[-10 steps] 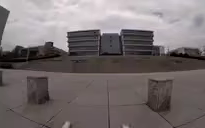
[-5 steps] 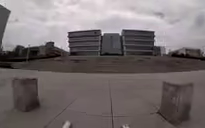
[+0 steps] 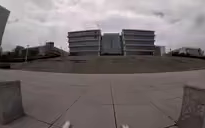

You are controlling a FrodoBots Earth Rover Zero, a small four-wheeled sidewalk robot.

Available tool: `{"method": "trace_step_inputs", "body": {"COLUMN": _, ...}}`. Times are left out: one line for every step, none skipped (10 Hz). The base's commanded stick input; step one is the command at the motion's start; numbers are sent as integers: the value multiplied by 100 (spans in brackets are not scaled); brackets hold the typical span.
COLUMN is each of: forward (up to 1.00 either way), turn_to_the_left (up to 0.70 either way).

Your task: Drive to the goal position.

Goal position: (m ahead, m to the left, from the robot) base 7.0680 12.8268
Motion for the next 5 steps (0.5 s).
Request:
{"method": "trace_step_inputs", "body": {"forward": 70, "turn_to_the_left": 0}}
{"method": "trace_step_inputs", "body": {"forward": 70, "turn_to_the_left": 3}}
{"method": "trace_step_inputs", "body": {"forward": 70, "turn_to_the_left": 20}}
{"method": "trace_step_inputs", "body": {"forward": 70, "turn_to_the_left": 35}}
{"method": "trace_step_inputs", "body": {"forward": 70, "turn_to_the_left": 35}}
